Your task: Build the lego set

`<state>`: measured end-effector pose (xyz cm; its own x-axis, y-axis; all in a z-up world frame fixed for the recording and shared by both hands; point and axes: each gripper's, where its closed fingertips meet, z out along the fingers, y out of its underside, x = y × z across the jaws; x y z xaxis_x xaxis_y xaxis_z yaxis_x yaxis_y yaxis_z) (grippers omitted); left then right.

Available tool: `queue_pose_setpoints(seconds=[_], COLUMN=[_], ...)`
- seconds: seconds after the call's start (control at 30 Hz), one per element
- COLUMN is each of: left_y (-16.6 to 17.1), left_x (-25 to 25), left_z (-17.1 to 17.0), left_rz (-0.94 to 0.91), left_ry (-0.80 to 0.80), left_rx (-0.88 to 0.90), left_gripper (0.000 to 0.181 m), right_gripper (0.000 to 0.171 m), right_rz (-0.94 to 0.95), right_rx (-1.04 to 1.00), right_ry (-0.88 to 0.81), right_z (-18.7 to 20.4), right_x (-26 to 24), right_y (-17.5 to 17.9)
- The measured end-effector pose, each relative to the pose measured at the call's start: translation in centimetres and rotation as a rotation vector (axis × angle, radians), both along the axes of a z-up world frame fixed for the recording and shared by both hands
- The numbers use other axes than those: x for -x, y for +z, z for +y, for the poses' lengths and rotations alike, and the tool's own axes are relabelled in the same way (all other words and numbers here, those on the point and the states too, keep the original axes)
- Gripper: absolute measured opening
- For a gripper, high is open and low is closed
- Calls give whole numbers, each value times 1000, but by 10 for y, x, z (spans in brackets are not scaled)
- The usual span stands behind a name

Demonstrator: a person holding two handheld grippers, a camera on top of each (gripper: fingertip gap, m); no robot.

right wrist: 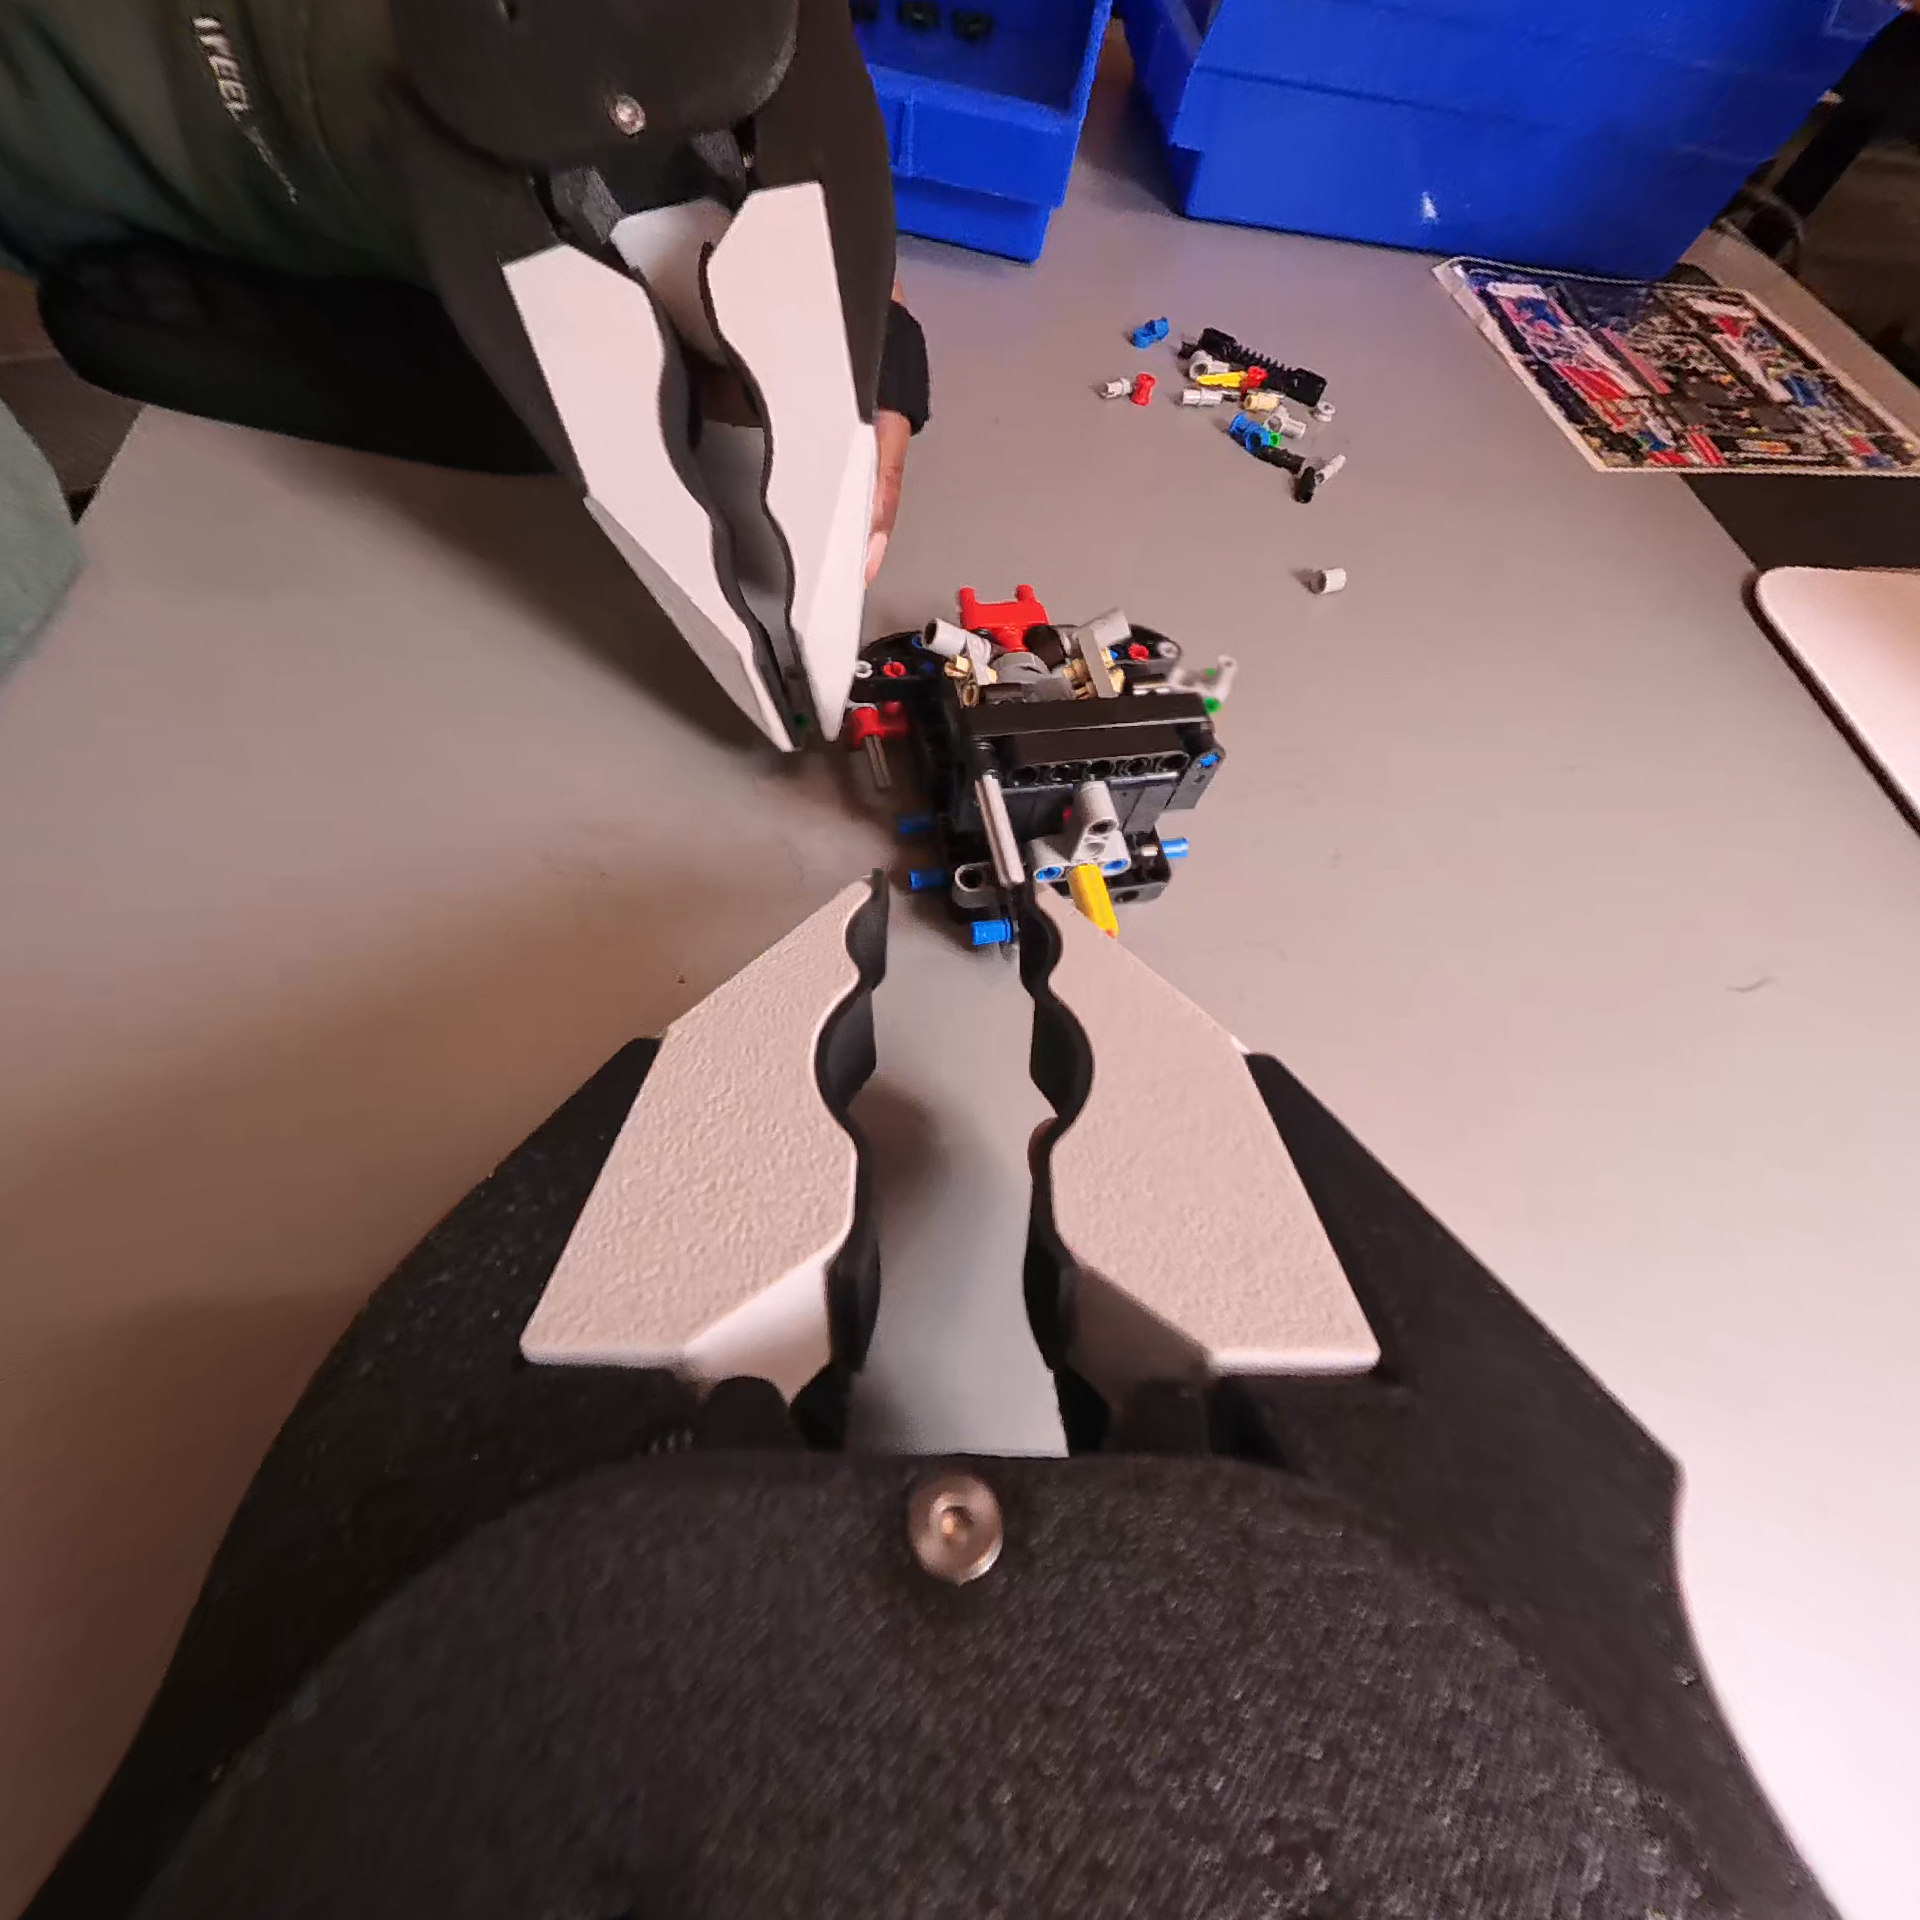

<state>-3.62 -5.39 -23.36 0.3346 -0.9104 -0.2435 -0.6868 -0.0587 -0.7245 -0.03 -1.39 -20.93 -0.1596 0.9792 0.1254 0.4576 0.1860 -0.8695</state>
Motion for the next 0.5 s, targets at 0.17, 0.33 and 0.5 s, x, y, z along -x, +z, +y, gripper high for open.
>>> queue_pose_setpoints(seconds=[0.17, 0.33, 0.5], left_y=[1, 1, 3], left_x=[-4, -6, -4], left_z=[-2, -3, -2], left_rz=[-14, -24, -50], left_ry=[-9, -13, -11], left_rx=[10, 14, 28], left_gripper=[4, 3, 3], right_gripper=[0, 0, 0], right_rz=[-5, -14, 9], right_rx=[-40, -54, -5], right_ry=[-67, -68, -47], right_z=[12, 15, 15], right_x=[2, -1, -5], right_y=[-1, -3, 1])
